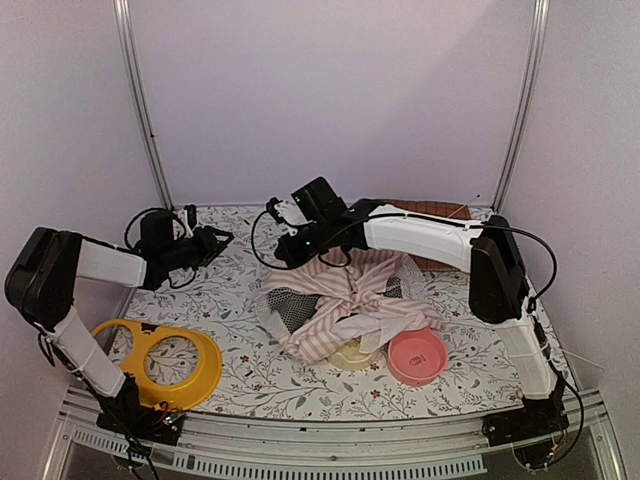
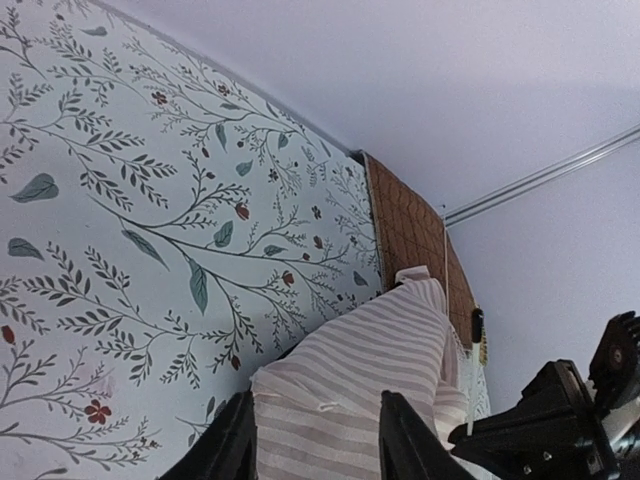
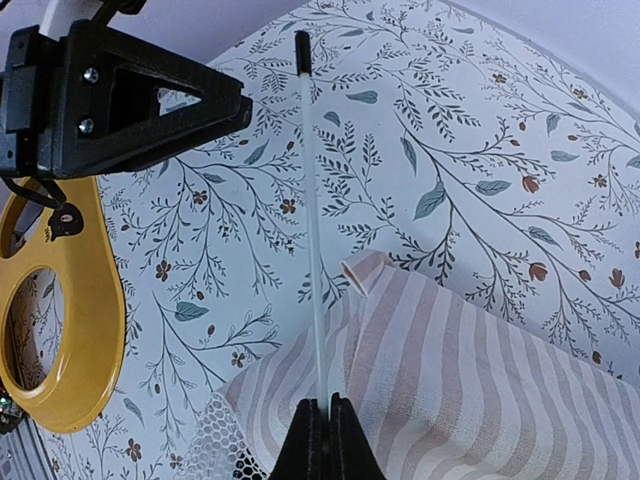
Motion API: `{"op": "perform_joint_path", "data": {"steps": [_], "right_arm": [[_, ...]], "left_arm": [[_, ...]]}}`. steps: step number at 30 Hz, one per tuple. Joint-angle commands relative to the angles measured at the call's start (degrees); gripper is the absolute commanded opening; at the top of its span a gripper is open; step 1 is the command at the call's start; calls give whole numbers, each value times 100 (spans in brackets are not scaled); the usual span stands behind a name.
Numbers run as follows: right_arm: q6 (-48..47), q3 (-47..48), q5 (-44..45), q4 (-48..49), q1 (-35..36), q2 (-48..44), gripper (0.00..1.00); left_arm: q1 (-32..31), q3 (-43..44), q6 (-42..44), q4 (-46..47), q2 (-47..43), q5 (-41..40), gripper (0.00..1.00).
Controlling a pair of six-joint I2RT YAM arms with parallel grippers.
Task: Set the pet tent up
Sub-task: Pick up the tent fabric from the tent.
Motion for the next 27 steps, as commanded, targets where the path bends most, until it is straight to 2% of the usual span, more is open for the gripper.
{"op": "perform_joint_path", "data": {"steps": [1,7,15,19,27], "right_arm": [[390,-245,196,-1004,-131,-202,0],[537,-490,150,-1006,-139,-164,0],[674,-943,79,-921,-135,-192,0],[729,-1165,5,-881,-138,-219,0],[850,-1449,10,-745,-131,-366,0]], "left_arm": [[-35,261,381,-433,507,28,40],[-399,644,217,-596,1128,258,40],[-601,520,-150,-209,1541,335,41],[-628,404,-528,231,1720,527,45],[-708,179,-1945,1588,2263,731,44]]}}
